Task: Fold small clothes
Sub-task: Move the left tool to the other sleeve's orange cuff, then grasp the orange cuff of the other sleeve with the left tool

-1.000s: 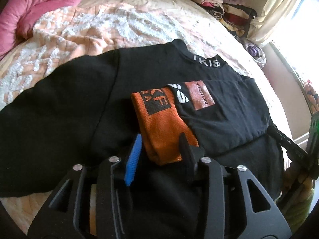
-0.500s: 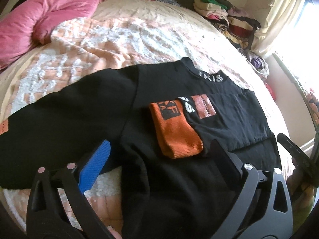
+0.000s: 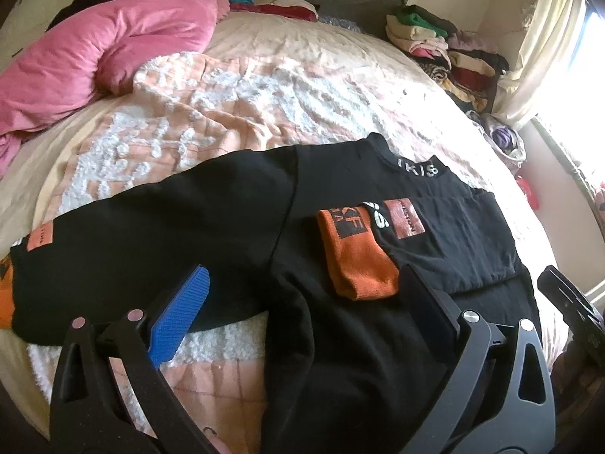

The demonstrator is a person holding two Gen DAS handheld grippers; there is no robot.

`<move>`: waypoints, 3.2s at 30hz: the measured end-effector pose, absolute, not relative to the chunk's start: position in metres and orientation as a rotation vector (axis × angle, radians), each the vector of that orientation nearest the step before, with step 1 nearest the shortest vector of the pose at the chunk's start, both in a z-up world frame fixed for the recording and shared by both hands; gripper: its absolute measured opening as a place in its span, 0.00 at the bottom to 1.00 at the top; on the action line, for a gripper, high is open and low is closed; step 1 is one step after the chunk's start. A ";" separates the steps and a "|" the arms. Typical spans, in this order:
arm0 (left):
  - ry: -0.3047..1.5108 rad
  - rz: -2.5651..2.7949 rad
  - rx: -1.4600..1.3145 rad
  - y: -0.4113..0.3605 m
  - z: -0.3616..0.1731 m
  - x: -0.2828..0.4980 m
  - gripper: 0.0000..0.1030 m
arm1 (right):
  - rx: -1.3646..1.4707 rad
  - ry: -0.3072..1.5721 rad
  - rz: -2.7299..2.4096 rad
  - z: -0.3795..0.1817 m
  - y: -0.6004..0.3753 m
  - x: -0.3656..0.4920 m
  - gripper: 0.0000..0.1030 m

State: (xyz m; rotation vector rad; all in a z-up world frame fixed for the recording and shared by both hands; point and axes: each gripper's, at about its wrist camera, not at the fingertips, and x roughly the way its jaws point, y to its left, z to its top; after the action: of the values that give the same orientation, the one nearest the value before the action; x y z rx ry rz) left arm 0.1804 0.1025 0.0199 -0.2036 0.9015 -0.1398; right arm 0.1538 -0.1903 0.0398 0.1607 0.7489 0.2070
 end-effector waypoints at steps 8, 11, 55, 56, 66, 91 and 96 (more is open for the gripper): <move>0.875 -0.094 -0.237 0.120 0.025 0.170 0.91 | 0.115 0.737 0.252 0.049 -0.164 0.154 0.96; 0.859 -0.057 -0.245 0.130 0.027 0.165 0.91 | 0.097 0.734 0.275 0.052 -0.152 0.153 0.96; 0.778 0.557 -0.506 0.271 0.019 0.122 0.91 | -0.039 0.743 0.631 0.076 -0.007 0.163 0.96; 0.778 0.578 -0.507 0.273 0.018 0.121 0.91 | -0.024 0.757 0.653 0.075 -0.005 0.163 0.96; 0.821 0.739 -0.624 0.306 -0.003 0.111 0.91 | -0.036 0.803 0.778 0.068 0.022 0.159 0.96; 0.668 0.574 -0.739 0.332 -0.012 0.121 0.06 | 0.070 0.833 0.721 0.045 -0.016 0.150 0.96; 0.588 0.385 -0.740 0.321 0.009 0.122 0.04 | 0.091 0.835 0.697 0.044 -0.028 0.149 0.96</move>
State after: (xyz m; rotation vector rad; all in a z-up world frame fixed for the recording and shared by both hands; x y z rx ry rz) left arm 0.1221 0.3205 0.0088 -0.7397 0.5882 0.3852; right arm 0.1489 -0.0276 0.0440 0.0915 0.8348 0.6973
